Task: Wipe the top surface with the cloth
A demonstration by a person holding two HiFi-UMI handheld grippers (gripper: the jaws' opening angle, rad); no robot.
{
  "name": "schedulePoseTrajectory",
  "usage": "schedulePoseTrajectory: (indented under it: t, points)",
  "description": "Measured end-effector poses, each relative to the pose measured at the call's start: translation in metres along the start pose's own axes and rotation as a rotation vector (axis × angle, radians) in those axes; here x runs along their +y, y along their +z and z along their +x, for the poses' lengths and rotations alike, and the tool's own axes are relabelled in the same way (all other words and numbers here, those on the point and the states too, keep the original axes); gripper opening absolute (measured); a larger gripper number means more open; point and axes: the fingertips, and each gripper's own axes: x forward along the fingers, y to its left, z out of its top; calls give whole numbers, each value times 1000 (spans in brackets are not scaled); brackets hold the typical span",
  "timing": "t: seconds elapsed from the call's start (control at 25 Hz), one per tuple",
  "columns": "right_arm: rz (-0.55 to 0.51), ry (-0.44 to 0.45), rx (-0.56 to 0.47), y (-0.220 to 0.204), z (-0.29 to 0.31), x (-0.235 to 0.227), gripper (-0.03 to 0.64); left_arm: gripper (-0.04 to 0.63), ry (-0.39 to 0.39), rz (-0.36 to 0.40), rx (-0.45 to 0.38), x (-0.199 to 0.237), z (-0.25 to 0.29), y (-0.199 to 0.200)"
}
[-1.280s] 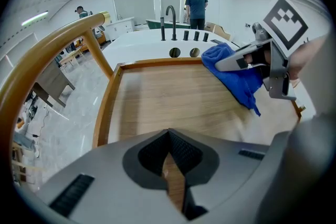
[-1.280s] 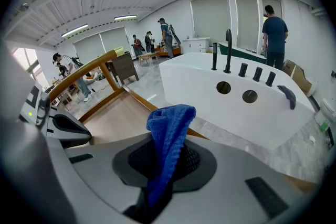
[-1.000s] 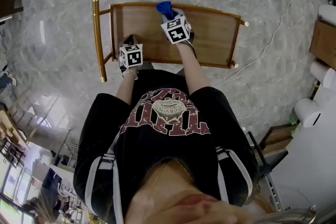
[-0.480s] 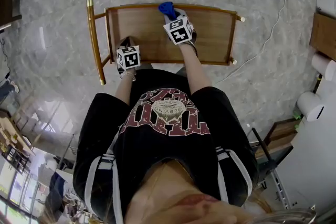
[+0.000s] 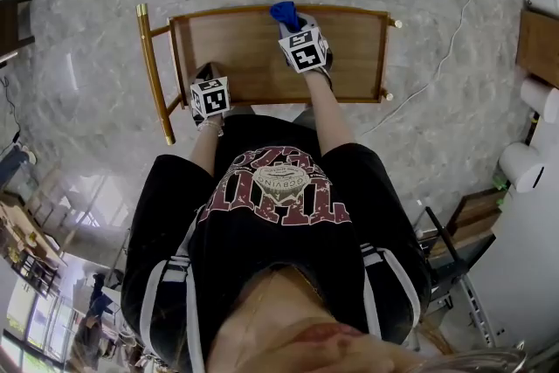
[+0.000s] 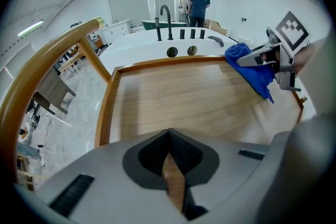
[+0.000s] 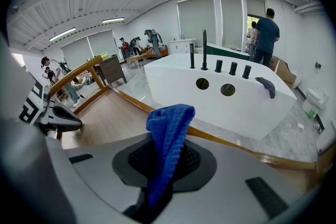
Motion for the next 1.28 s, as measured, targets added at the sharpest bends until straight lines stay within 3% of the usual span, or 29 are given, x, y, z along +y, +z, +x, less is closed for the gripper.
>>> schedulePoseTrajectory:
  t: [0.36, 0.64, 1.28]
  points:
    - [83, -59, -12, -17, -17, -40, 57, 49, 14, 20, -22, -5, -1, 6]
    - [101, -97, -7, -26, -24, -59, 55, 49, 19, 44, -30, -5, -2, 9]
    - [110, -139, 8, -43, -40, -87, 57, 49, 30, 17, -15, 0, -1, 4]
